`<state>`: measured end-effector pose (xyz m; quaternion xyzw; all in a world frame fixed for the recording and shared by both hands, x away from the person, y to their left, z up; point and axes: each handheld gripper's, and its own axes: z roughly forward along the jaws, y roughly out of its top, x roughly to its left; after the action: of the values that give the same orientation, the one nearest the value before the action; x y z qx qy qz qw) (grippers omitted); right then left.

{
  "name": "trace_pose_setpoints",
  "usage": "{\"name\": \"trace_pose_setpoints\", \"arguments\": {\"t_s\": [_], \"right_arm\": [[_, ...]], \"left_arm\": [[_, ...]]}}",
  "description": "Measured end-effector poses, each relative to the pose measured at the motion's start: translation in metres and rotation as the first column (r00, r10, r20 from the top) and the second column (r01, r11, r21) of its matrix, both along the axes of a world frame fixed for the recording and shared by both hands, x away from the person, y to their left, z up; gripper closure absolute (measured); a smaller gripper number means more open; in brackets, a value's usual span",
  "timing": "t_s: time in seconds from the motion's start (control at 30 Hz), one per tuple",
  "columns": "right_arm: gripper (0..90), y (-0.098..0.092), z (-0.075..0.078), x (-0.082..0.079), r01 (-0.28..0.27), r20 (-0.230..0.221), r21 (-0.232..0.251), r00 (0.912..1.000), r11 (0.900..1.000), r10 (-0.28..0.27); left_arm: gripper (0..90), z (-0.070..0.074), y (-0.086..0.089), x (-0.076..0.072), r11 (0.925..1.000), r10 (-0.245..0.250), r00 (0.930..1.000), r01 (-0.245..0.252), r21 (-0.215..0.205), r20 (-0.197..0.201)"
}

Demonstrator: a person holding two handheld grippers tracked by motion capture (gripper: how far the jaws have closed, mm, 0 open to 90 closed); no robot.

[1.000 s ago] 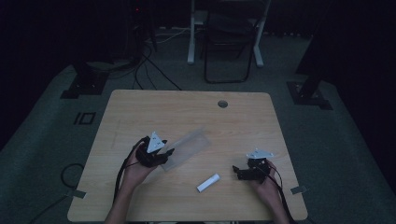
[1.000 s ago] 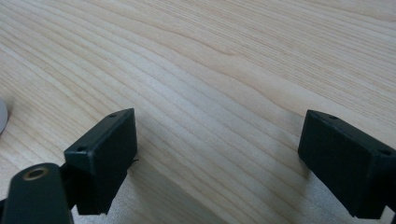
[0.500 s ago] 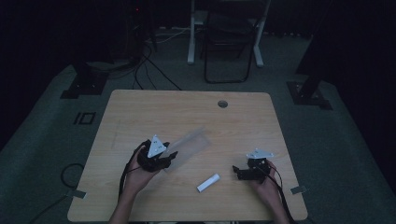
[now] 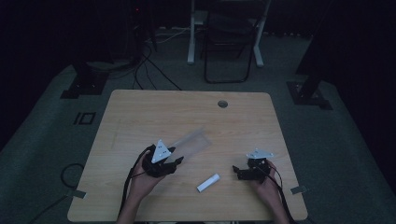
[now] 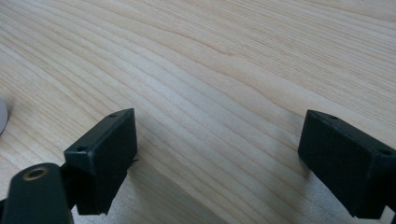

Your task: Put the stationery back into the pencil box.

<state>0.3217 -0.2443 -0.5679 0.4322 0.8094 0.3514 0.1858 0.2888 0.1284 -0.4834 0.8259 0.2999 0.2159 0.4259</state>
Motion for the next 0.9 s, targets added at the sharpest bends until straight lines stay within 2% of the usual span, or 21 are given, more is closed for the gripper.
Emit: {"name": "trace_pose_setpoints", "arguments": {"t_s": [0.33,0.9], "right_arm": [[11.7,0.000,0.000,0.000,0.000,0.000,0.000,1.0000,1.000,0.000],[11.7,0.000,0.000,0.000,0.000,0.000,0.000,1.0000,1.000,0.000]], "left_arm": [[49.5,-0.002,-0.012,-0.006,0.9998,-0.018,0.9998,0.018,0.008,0.000],[48.9,-0.014,-0.036,-0.012,0.9983,-0.058,0.9977,0.058,0.007,-0.037]]}}
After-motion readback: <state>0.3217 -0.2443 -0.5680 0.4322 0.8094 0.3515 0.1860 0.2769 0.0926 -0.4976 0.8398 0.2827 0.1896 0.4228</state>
